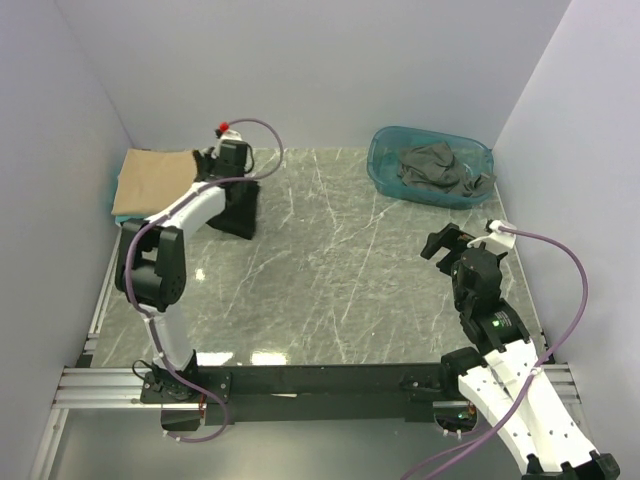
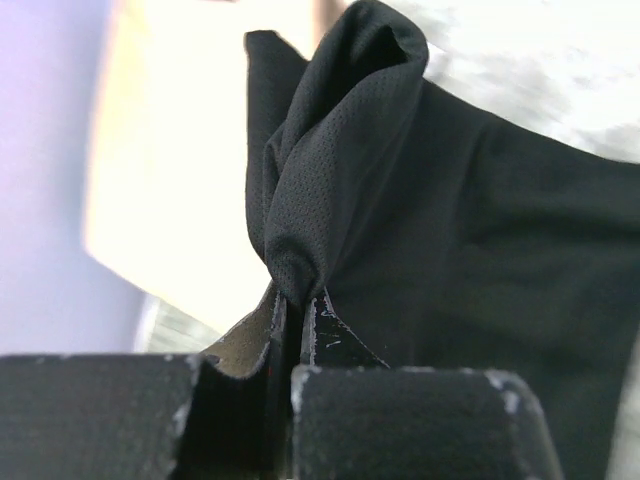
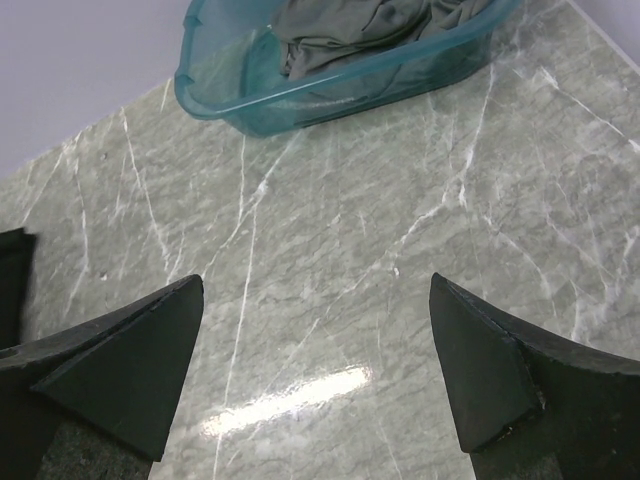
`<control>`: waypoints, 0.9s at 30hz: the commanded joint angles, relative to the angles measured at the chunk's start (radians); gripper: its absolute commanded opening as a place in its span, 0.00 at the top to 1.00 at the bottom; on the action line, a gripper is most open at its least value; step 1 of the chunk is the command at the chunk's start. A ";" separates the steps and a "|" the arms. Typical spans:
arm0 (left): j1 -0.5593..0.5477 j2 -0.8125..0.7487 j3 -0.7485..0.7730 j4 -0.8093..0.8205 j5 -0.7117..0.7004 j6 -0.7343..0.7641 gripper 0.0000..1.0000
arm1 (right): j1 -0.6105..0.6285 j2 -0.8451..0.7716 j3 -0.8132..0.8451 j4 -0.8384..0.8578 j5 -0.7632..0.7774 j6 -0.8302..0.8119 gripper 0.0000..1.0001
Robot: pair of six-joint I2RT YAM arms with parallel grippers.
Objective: Fold and stack the t-shirts
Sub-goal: Neatly place the folded tshirt to the corner
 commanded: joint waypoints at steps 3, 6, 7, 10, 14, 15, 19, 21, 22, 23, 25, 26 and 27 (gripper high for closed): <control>0.071 -0.071 0.065 0.111 0.023 0.236 0.99 | 0.002 0.008 0.001 0.033 0.032 0.008 0.00; 0.091 -0.076 0.097 0.099 0.039 0.268 0.99 | 0.002 0.024 0.004 0.033 0.035 0.007 0.00; 0.093 -0.076 0.097 0.110 0.027 0.280 0.99 | 0.000 0.028 0.006 0.033 0.037 0.007 0.00; 0.104 -0.068 0.103 0.134 0.002 0.304 0.99 | 0.000 0.046 0.007 0.033 0.045 0.016 0.00; 0.110 -0.073 0.129 0.108 0.028 0.305 0.99 | 0.000 0.064 0.015 0.024 0.049 0.019 0.00; 0.110 -0.082 0.131 0.116 0.028 0.317 0.99 | 0.000 0.071 0.018 0.021 0.052 0.021 0.00; 0.110 -0.112 0.154 0.111 0.042 0.330 0.99 | 0.000 0.078 0.021 0.013 0.060 0.025 0.00; 0.110 -0.135 0.157 0.116 0.049 0.345 0.99 | 0.000 0.080 0.023 0.010 0.060 0.025 0.00; 0.110 -0.143 0.155 0.130 0.045 0.350 0.99 | 0.000 0.081 0.023 0.009 0.060 0.025 0.00; 0.110 -0.149 0.154 0.131 0.039 0.354 0.99 | 0.000 0.081 0.024 0.009 0.060 0.024 0.00; 0.111 -0.168 0.154 0.133 0.039 0.366 0.99 | -0.001 0.083 0.024 0.007 0.060 0.027 0.00; 0.111 -0.181 0.154 0.130 0.052 0.367 0.99 | 0.000 0.083 0.023 0.007 0.059 0.024 0.00; 0.111 -0.188 0.152 0.131 0.059 0.370 0.99 | 0.000 0.084 0.021 0.007 0.057 0.025 0.00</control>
